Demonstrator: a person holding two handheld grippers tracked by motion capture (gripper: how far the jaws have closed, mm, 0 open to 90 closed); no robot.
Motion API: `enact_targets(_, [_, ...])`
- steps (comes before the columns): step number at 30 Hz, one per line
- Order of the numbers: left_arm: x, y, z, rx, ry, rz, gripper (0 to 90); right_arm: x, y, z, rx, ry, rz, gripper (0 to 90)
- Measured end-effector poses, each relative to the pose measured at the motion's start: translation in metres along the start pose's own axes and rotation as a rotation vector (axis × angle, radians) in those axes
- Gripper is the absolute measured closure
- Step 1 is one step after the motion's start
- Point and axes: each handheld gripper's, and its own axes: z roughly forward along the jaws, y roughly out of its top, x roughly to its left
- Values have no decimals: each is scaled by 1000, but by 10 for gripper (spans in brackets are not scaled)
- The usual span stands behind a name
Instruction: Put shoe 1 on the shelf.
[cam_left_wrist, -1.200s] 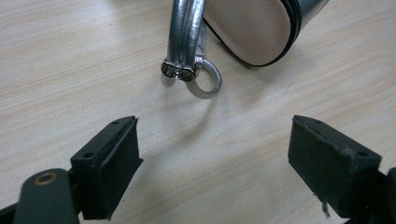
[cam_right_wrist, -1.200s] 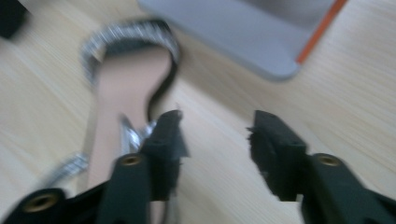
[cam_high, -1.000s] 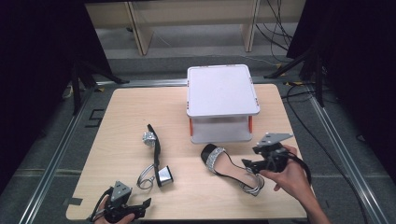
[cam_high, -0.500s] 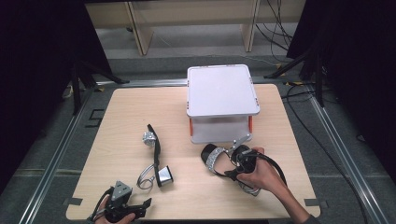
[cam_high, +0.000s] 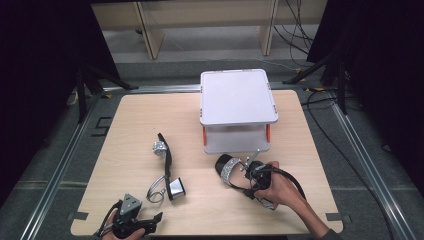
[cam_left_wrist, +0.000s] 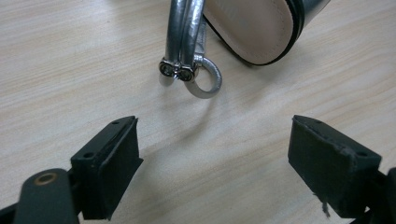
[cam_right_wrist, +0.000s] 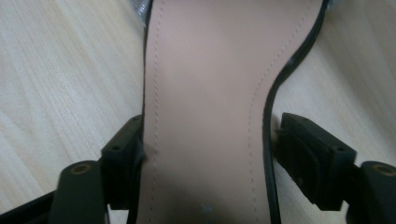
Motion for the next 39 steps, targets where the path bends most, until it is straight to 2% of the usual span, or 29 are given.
enact_targets(2, [0, 0, 0, -1, -2, -3, 159, 1, 0, -1, 1, 8, -9, 339])
enact_targets(3, [0, 0, 0, 3, -2, 2, 159, 1, 1, -1, -1, 15, -28, 385])
enact_targets(5, [0, 0, 0, 4, -1, 1, 159, 4, 1, -2, -5, 5, -53, 410])
enact_targets(11, [-1, 1, 0, -3, -2, 1, 158, 7, 2, -4, 3, -8, -47, 426])
enact_targets(13, [-1, 1, 0, -2, 11, 7, 159, 7, 2, -5, -4, -9, -37, 430])
enact_targets(14, [-2, 1, 0, -9, 11, 1, 158, 7, 2, -5, -7, -1, -34, 430])
enact_targets(15, [-3, 1, 1, -28, -6, -14, 159, 8, 2, -6, -8, 4, -23, 430])
enact_targets(16, [-2, 1, -1, -2, -2, 1, 159, 8, 2, -7, -12, 6, -33, 430])
enact_targets(17, [-2, 0, -1, -10, -7, 1, 159, 8, 2, -7, -9, 5, -34, 430])
enact_targets(18, [-1, 0, -1, 3, -5, 11, 158, 9, 3, -8, -13, -1, -40, 431])
enact_targets(19, [-1, -1, 1, -5, 9, 2, 159, 10, 3, -9, -13, -5, -30, 431])
enact_targets(20, [0, -1, -1, -4, -5, 6, 158, 10, 4, -10, -21, -4, -35, 431])
enact_targets(21, [0, -1, 0, -10, 16, 4, 159, 11, 4, -12, -24, -7, -29, 431])
enact_targets(22, [-2, 0, -2, -22, -3, -18, 158, 11, 5, -13, -26, 2, -26, 431])
enact_targets(23, [-2, -1, -1, -25, -3, -18, 158, 11, 6, -15, -35, 9, -26, 431])
enact_targets(24, [0, -2, -2, -9, 8, -1, 158, 10, 7, -17, -43, 11, -26, 431])
enact_targets(28, [0, -1, -1, -12, 7, -4, 159, 10, 14, -29, -84, 41, -8, 431])
enact_targets(29, [0, -2, -1, -12, 6, -6, 159, 10, 17, -31, -98, 52, -30, 431])
enact_targets(30, [0, -2, -1, -11, 6, -7, 159, 11, 19, -34, -99, 59, -19, 431])
enact_targets(36, [2, -1, -2, -1, 6, 2, 159, 14, 37, -54, -141, 137, -54, 431])
enact_targets(37, [1, -2, -1, -7, 28, -3, 158, 16, 42, -60, -147, 150, -51, 431])
enact_targets(38, [2, -2, -1, -5, 27, 1, 158, 17, 46, -64, -155, 157, -54, 431])
enact_targets(39, [2, -2, -1, -5, 28, 0, 159, 16, 49, -67, -175, 156, -78, 431])
